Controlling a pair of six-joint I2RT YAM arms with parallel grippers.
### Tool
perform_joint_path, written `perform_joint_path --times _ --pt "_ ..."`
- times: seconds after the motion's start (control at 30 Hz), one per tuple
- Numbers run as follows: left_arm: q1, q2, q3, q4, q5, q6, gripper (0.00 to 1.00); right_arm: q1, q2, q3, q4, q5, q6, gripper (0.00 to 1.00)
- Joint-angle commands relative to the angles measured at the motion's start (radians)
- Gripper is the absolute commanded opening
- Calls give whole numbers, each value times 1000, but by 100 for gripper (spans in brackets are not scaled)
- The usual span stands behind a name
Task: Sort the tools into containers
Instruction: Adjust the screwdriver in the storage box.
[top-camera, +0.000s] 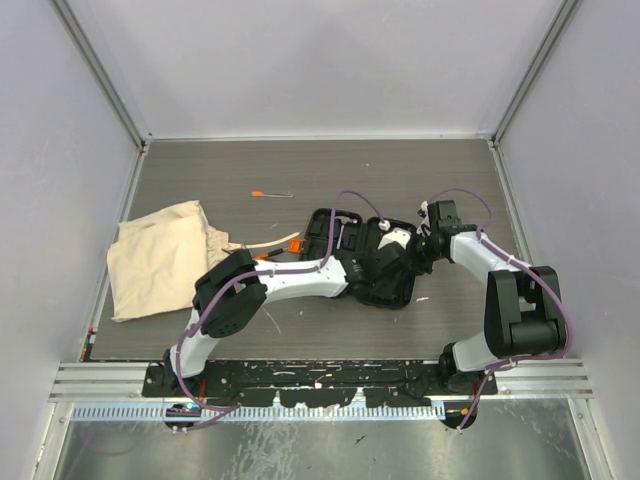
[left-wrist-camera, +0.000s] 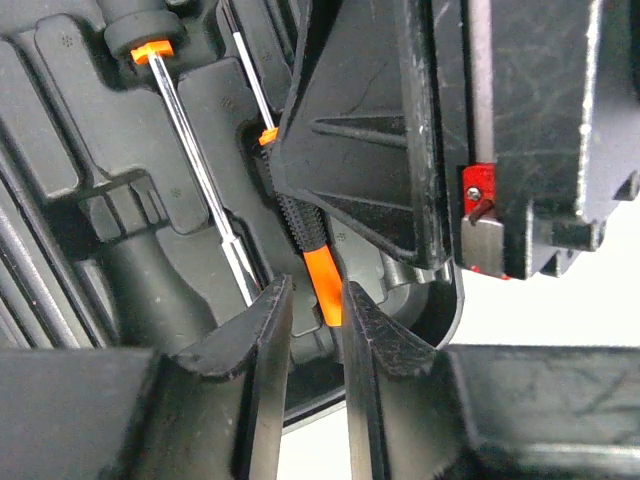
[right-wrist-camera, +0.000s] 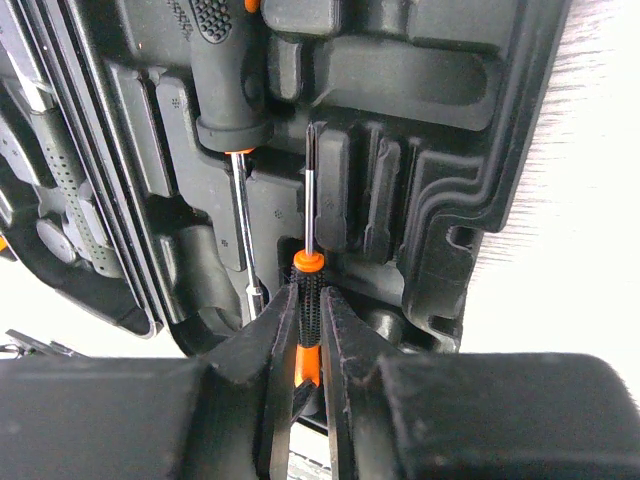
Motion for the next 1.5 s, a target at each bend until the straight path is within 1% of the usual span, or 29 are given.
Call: perform_joint_path --times 0.0,0.3,0.37,0.5,0.67,0.83,0.97,1.13,1.3,1.47 --pt "0 3 39 32 -35 -16 26 1 5 -8 -2 11 -16 21" --pt "-1 17 -2 38 11 -44 11 1 4 -9 -3 18 -13 21" --pt "-1 21 -11 35 18 -48 10 1 6 -8 -3 21 -13 21" --pt "-4 34 -6 1 21 -53 7 1 5 -11 -2 27 -10 20" --pt "-10 60 16 -80 23 -58 0 1 7 -15 -3 37 -5 20" --pt "-26 85 25 -137 19 -59 0 1 10 -17 -8 70 1 20" --pt "-45 127 54 -206 14 -64 0 1 14 -24 1 71 5 20" --pt "-59 154 51 -259 8 -90 0 0 20 -30 7 75 9 20" --pt "-58 170 20 -269 31 -120 0 1 24 -36 8 85 10 20" --pt "-57 218 32 -289 65 -138 0 1 28 -40 10 95 13 20"
